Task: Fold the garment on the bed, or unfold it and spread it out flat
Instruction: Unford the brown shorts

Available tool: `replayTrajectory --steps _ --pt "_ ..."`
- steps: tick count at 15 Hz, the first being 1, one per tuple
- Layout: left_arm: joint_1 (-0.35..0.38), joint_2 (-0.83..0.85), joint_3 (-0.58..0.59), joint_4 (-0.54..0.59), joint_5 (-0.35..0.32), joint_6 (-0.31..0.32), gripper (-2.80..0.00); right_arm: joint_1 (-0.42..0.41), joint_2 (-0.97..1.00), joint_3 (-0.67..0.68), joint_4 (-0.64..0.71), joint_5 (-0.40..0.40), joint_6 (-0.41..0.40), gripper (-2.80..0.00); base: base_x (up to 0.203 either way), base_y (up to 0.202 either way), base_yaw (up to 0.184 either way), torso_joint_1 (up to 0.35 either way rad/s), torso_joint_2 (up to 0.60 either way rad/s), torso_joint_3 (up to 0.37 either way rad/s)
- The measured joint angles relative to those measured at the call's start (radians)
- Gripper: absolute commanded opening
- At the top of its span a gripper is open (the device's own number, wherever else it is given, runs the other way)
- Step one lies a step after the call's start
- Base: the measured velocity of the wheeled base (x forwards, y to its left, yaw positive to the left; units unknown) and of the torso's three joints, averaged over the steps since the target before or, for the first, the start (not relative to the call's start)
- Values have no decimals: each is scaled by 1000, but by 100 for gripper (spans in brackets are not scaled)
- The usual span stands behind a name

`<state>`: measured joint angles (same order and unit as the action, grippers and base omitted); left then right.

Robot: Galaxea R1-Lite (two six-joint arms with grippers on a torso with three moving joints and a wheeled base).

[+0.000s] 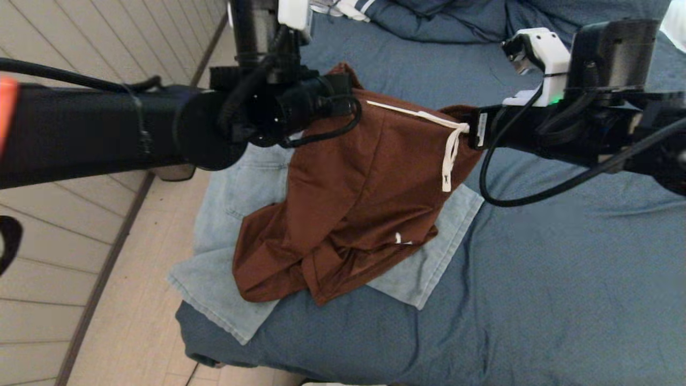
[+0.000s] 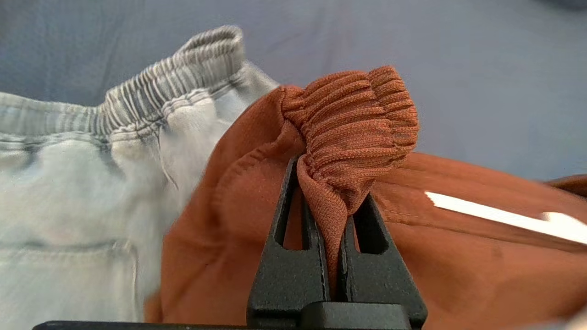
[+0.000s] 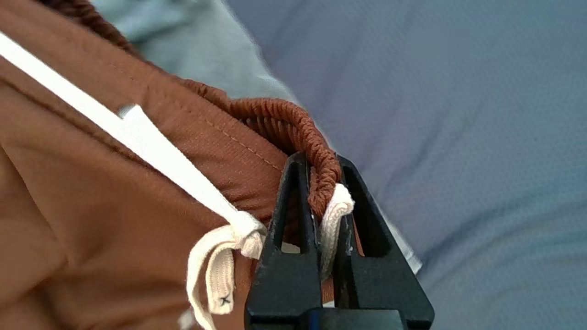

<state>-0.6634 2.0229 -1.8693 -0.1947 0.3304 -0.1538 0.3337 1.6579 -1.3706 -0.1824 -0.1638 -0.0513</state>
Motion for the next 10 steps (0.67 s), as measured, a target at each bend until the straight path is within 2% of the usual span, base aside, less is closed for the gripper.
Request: replayTrajectory --steps 3,7,10 --pt "90 117 -56 -70 9 4 -280 -20 117 -63 -60 1 9 -280 0 0 0 0 0 0" --pt "216 160 -65 -119 35 5 -280 -22 251 -180 -103 -10 31 -280 0 0 0 0 0 0" --pt "265 167 -69 -124 49 6 -280 -21 344 -282 -124 -58 45 -280 0 0 0 0 0 0"
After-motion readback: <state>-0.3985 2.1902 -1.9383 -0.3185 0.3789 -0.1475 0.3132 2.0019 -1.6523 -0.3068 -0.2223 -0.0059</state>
